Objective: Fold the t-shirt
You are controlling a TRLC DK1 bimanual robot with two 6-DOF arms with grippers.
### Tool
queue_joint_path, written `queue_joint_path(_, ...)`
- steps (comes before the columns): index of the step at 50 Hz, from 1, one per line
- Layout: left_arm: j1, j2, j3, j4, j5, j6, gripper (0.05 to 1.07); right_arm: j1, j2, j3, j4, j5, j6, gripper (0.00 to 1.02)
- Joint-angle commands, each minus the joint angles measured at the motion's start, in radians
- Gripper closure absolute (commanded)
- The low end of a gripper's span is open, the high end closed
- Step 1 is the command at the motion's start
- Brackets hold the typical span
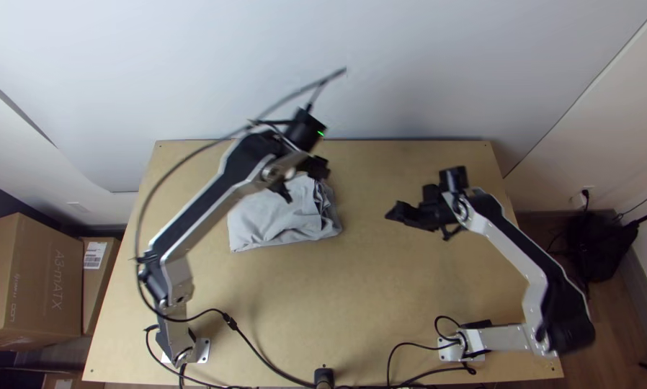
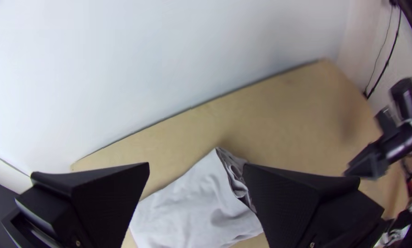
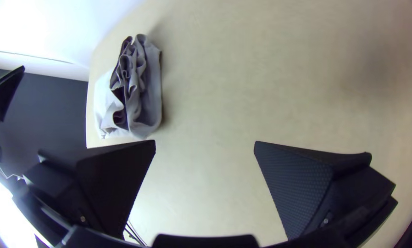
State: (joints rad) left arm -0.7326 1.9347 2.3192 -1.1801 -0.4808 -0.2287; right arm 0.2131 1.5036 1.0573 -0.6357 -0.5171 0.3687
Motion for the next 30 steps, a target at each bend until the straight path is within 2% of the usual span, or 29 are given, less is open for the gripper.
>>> queue_joint_path(1,0.073,-0.115,-0.017,-0.029,0.061,-0.026,0.10,0.072,0.152,0.158,0.008,-0.026,0.039,0.03)
queue_joint_path(13,0.311,-0.275,-0.092,-0.096,0.159,-0.024,0.10,0.256,0.428,0.527,0.002,-0.014,0.095,0.04)
queue_joint_path(25,0.533,-0.353,-0.107,-0.142,0.238,0.009,0.10,0.394,0.656,0.859,-0.079,0.115,0.101,0.04)
queue_joint_path(30,0.585,-0.375,-0.112,-0.148,0.242,0.022,0.10,0.430,0.741,0.954,-0.116,0.226,0.088,0.04)
